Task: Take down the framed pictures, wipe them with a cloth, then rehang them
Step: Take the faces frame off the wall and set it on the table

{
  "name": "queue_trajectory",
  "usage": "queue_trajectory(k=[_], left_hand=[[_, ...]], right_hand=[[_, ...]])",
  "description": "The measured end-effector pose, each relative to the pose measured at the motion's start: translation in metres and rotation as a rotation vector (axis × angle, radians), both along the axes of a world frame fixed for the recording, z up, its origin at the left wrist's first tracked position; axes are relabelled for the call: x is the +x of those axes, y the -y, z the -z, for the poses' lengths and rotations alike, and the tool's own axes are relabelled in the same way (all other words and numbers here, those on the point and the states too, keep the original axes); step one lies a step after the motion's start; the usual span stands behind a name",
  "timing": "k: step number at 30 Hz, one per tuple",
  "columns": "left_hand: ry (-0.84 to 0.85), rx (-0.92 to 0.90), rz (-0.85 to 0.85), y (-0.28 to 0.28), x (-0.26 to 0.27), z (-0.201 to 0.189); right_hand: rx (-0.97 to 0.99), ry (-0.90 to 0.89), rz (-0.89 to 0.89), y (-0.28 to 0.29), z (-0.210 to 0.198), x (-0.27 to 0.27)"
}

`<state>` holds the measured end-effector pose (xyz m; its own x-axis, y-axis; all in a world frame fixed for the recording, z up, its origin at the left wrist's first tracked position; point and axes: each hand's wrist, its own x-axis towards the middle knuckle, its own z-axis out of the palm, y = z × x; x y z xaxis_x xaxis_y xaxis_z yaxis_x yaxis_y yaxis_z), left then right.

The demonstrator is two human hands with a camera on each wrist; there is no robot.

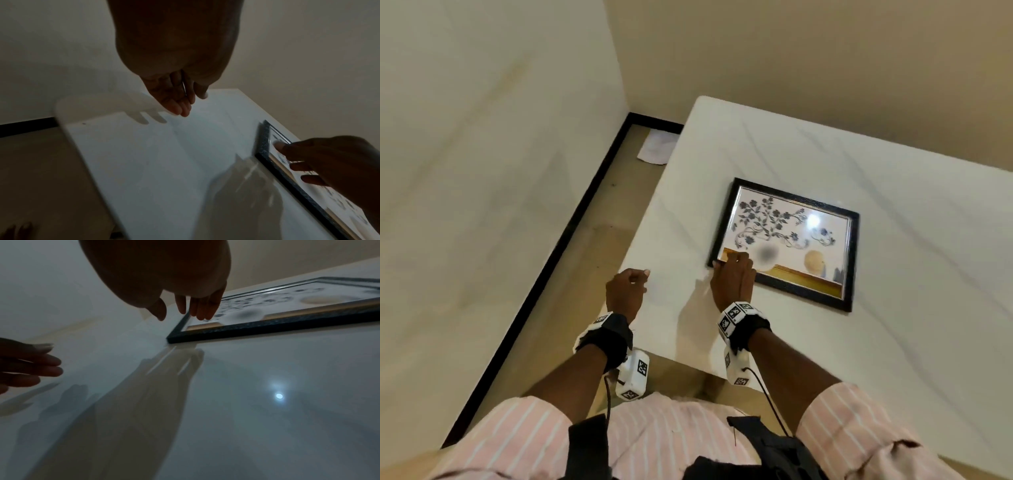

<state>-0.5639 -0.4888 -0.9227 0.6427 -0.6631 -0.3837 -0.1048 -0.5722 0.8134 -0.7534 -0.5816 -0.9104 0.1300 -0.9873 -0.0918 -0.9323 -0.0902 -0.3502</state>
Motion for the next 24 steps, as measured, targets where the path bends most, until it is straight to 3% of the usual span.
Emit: queue_trajectory(k=[7, 13, 16, 24], left_hand=[[0.039, 0.006, -0.162, -0.077, 0.111, 0.007], [0.118, -0.034, -0.311, -0.116, 0.237, -0.03], [0.221, -0.111, -0.407, -0.113, 0.302, -0.081], [0.65, -0.531, -0.636, -0.065, 0.444, -0.305]], right_hand=[[0.011, 0.027, -0.254, -0.045, -0.004, 0.142], [-0.018, 0.166, -0.327, -0.074, -0.03, 0.289], [-0.049, 0.287, -0.346, -0.076, -0.069, 0.358], [-0.318, 0.64, -0.47, -0.018, -0.241, 0.517]])
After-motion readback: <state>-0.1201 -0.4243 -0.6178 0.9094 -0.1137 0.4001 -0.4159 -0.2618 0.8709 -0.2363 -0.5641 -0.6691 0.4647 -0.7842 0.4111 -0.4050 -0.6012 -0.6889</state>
